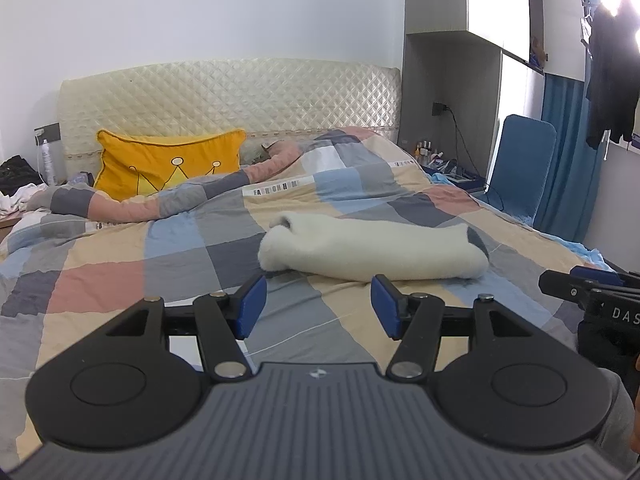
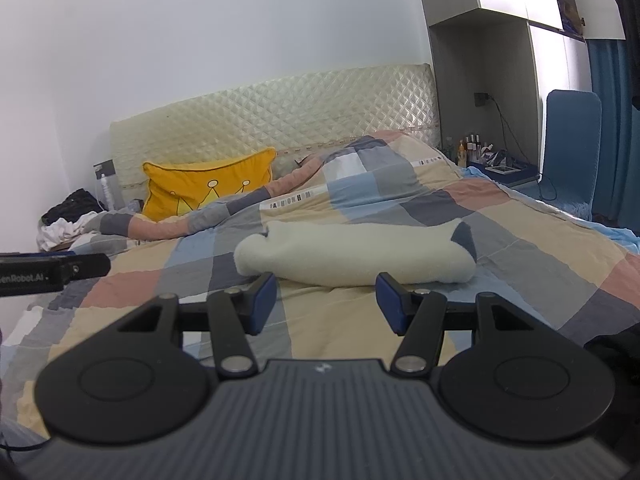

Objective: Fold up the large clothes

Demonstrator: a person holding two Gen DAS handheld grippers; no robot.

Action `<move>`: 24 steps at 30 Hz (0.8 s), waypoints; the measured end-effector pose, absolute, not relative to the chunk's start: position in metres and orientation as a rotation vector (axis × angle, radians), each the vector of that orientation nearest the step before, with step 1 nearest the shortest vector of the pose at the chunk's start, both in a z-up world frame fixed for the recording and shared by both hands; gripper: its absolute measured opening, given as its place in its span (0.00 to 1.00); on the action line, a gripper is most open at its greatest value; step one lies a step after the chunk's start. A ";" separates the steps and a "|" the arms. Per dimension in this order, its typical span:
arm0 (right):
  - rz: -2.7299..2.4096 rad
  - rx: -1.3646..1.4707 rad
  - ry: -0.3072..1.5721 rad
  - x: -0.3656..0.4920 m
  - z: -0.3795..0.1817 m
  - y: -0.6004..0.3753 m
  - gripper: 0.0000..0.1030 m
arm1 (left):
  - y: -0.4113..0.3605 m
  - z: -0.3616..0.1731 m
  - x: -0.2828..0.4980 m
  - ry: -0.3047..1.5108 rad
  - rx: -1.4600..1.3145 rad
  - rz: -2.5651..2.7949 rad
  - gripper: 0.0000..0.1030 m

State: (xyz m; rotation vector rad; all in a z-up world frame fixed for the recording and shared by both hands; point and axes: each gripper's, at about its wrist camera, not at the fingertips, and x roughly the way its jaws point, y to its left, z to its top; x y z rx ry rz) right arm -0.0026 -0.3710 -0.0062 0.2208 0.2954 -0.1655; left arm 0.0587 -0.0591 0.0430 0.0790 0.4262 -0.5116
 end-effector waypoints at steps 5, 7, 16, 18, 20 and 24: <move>-0.170 0.219 0.291 -0.002 -0.004 -0.372 0.57 | -0.059 0.045 0.054 0.426 0.062 -0.510 0.75; -0.171 0.216 0.287 -0.002 -0.003 -0.373 0.59 | -0.058 0.046 0.054 0.420 0.053 -0.507 0.83; -0.186 0.218 0.275 -0.004 -0.002 -0.376 0.77 | -0.056 0.047 0.053 0.413 0.062 -0.485 0.98; -0.183 0.220 0.274 -0.004 -0.002 -0.377 0.77 | -0.054 0.046 0.053 0.420 0.053 -0.485 0.99; -0.185 0.220 0.276 -0.005 -0.003 -0.377 0.77 | -0.054 0.044 0.053 0.426 0.052 -0.478 0.99; -0.194 0.221 0.278 -0.003 -0.003 -0.377 0.83 | -0.052 0.043 0.054 0.437 0.045 -0.468 0.99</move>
